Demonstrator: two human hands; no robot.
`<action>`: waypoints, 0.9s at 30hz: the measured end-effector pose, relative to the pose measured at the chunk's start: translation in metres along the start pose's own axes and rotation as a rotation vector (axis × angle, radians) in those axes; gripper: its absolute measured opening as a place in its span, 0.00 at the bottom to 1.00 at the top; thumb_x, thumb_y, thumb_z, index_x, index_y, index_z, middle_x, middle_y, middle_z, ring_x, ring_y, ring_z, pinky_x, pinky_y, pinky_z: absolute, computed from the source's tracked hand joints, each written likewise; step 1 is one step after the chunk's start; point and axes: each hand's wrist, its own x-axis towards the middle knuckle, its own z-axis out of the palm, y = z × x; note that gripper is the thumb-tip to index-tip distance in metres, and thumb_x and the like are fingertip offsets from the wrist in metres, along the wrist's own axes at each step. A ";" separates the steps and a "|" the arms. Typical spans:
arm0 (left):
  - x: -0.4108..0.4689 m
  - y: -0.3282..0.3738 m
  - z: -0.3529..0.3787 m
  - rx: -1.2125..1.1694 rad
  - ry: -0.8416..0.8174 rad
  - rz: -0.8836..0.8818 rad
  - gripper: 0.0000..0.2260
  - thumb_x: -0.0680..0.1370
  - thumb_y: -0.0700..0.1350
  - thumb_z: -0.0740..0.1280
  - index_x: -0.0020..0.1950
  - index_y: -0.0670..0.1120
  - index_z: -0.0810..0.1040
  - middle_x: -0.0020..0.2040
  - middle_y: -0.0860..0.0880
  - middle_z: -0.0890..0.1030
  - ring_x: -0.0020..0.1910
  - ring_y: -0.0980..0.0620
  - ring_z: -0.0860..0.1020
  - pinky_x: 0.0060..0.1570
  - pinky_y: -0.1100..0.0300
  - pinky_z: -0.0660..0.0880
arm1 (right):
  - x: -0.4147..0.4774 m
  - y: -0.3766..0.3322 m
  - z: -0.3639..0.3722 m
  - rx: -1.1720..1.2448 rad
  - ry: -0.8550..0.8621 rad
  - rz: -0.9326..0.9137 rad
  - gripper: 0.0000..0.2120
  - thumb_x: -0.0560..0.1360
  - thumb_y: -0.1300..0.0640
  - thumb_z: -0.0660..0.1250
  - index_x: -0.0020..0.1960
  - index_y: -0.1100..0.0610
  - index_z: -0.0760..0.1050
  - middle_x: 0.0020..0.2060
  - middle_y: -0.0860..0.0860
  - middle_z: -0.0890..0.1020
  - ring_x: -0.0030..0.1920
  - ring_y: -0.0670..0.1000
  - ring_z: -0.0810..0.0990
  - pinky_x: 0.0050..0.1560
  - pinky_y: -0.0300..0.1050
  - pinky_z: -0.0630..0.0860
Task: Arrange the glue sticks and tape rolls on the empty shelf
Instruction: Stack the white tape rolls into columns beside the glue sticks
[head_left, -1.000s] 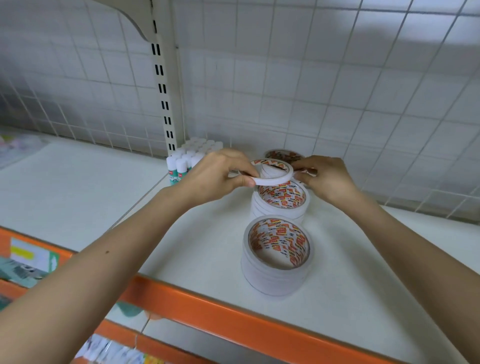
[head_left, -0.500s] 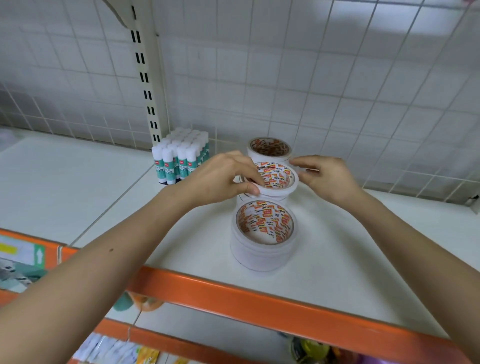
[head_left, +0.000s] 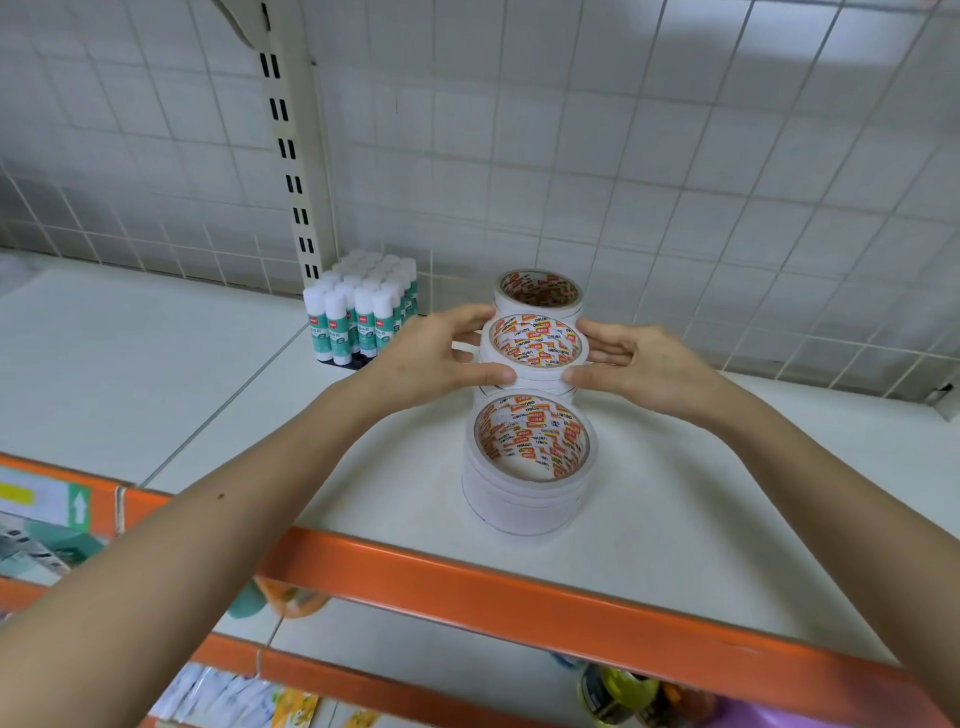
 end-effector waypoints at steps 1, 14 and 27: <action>0.000 0.000 0.001 -0.008 0.003 -0.008 0.32 0.68 0.46 0.74 0.69 0.45 0.68 0.60 0.55 0.74 0.56 0.61 0.72 0.47 0.78 0.71 | 0.000 0.001 0.000 0.003 -0.006 0.000 0.34 0.68 0.59 0.72 0.70 0.59 0.63 0.67 0.48 0.70 0.61 0.43 0.72 0.65 0.37 0.66; 0.011 0.000 -0.011 0.001 0.057 -0.003 0.26 0.74 0.51 0.67 0.70 0.45 0.67 0.65 0.50 0.74 0.57 0.58 0.74 0.57 0.67 0.70 | 0.012 -0.002 -0.011 -0.045 0.083 -0.025 0.25 0.73 0.55 0.67 0.68 0.59 0.67 0.65 0.50 0.73 0.59 0.41 0.72 0.60 0.31 0.64; 0.071 -0.022 0.008 -0.097 -0.081 -0.073 0.19 0.77 0.47 0.65 0.67 0.44 0.69 0.66 0.48 0.74 0.65 0.51 0.72 0.67 0.53 0.68 | 0.063 0.003 -0.009 -0.252 0.285 0.105 0.18 0.76 0.56 0.63 0.59 0.68 0.72 0.57 0.61 0.79 0.60 0.59 0.75 0.62 0.52 0.67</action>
